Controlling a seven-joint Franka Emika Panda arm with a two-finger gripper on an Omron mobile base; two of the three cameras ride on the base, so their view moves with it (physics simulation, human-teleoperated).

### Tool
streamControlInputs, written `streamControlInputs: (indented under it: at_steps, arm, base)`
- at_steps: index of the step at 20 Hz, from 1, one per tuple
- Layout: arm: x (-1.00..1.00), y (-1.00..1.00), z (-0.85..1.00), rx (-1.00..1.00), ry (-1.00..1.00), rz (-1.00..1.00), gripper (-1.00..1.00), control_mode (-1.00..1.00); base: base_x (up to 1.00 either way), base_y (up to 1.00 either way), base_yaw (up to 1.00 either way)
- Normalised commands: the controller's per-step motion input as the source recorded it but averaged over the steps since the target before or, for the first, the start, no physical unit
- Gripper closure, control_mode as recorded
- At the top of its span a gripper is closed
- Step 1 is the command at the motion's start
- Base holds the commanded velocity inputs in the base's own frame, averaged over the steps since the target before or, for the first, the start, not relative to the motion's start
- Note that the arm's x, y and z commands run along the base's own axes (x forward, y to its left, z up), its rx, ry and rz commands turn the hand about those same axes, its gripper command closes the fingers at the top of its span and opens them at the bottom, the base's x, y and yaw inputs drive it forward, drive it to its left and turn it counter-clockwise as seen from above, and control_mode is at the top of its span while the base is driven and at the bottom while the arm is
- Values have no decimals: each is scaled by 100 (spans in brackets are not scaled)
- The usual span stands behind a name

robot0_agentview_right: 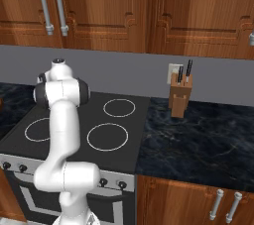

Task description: Place the shrimp on the plate and place the onion on the same plate.

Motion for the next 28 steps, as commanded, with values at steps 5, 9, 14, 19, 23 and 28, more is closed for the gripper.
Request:
streamControlInputs:
  at_steps: [5,9,14,19,23,28]
  arm:
    - [15,9,-12,0,0,0,-100,-100]
    - [10,2,-8,0,0,0,-100,-100]
    - [13,0,-5,0,0,0,-100,-100]
    - [12,0,-8,0,0,0,-100,-100]
    - [11,0,-7,0,0,0,-100,-100]
    - [12,0,-11,0,0,0,-100,-100]
  base:
    - [0,0,0]
    - [0,0,0]
    - [0,0,0]
    - [0,0,0]
    - [0,0,0]
    - [0,0,0]
